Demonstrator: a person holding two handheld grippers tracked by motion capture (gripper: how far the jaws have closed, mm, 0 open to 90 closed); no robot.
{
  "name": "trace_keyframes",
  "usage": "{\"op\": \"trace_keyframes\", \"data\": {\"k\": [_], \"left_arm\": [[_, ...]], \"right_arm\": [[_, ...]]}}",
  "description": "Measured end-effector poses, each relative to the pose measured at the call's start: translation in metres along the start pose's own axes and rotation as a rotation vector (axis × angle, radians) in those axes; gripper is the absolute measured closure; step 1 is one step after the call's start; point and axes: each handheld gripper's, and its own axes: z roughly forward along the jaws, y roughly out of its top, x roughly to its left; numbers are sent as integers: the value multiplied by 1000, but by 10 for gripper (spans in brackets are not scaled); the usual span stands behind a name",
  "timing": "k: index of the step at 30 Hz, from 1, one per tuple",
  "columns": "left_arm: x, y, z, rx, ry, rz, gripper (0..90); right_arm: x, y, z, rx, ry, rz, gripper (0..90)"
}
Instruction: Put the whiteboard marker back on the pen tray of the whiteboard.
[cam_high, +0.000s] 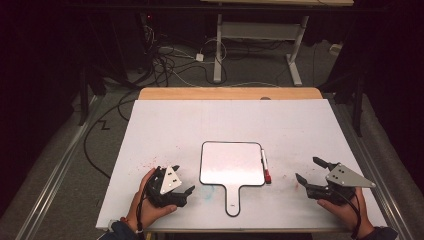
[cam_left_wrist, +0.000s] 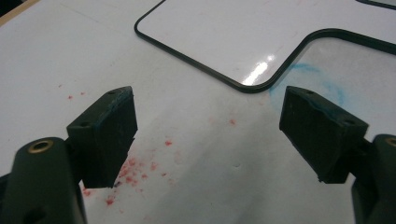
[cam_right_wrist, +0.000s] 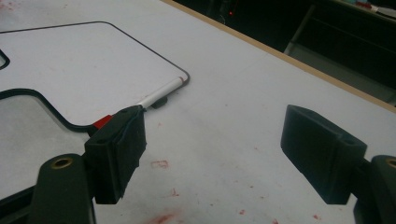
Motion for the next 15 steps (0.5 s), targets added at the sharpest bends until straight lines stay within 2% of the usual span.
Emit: {"op": "trace_keyframes", "data": {"k": [7,15], "left_arm": [[1,0,1,6,4,3,184],[1,2,2,10,1,7,184]], "right_arm": [[-1,1,1,-3,-29,-3,240],[0,1,3,15,-40,-38,242]]}}
